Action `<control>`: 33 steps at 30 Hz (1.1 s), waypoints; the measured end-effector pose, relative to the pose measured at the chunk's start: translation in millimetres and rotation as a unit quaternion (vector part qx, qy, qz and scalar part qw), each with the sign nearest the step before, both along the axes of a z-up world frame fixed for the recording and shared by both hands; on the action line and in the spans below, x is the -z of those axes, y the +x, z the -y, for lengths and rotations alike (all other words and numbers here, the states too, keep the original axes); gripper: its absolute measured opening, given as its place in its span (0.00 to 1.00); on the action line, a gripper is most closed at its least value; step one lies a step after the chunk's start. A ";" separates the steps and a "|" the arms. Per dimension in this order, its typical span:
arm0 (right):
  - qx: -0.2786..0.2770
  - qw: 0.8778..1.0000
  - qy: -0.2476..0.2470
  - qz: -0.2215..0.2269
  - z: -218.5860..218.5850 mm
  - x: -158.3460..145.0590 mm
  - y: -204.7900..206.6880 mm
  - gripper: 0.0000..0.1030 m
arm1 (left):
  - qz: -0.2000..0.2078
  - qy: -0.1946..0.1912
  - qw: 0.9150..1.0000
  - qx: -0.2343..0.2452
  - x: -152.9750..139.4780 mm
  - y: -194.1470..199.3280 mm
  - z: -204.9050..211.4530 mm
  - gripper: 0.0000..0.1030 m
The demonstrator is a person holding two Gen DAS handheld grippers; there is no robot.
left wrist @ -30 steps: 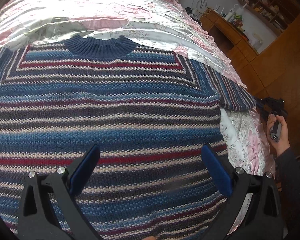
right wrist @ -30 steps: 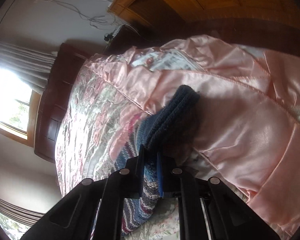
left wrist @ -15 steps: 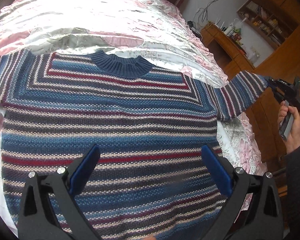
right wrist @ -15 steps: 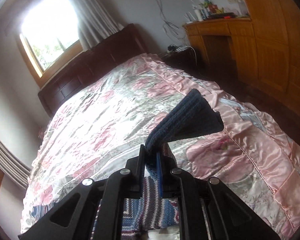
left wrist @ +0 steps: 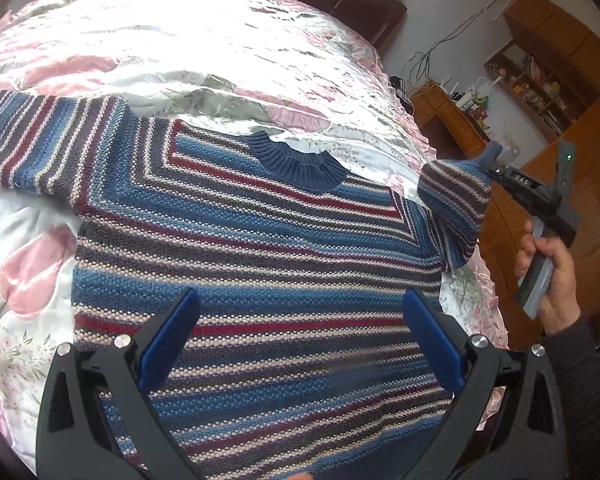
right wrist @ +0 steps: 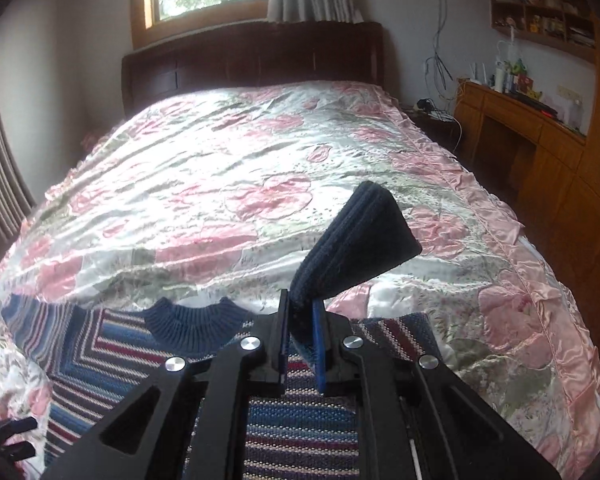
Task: Fold small clothes
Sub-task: 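Lift the sleeve with the right gripper and fold it across the sweater body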
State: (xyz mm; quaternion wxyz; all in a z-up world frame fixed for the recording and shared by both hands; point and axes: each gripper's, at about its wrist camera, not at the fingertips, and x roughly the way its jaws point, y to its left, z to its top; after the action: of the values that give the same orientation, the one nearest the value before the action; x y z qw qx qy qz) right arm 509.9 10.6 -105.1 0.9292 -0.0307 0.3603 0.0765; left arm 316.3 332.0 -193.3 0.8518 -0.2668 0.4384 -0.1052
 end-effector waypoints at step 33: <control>0.041 0.962 0.264 -0.055 20.2 142.3 -177.8 0.67 | -0.135 -0.285 0.948 -0.047 122.0 167.8 77.9 0.96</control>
State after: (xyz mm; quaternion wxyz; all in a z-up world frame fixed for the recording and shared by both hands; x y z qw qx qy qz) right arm 332.1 -9.6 -247.3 0.8857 0.2341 0.3785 0.1325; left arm 484.1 254.1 -315.3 0.6774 -0.5299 0.4880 -0.1489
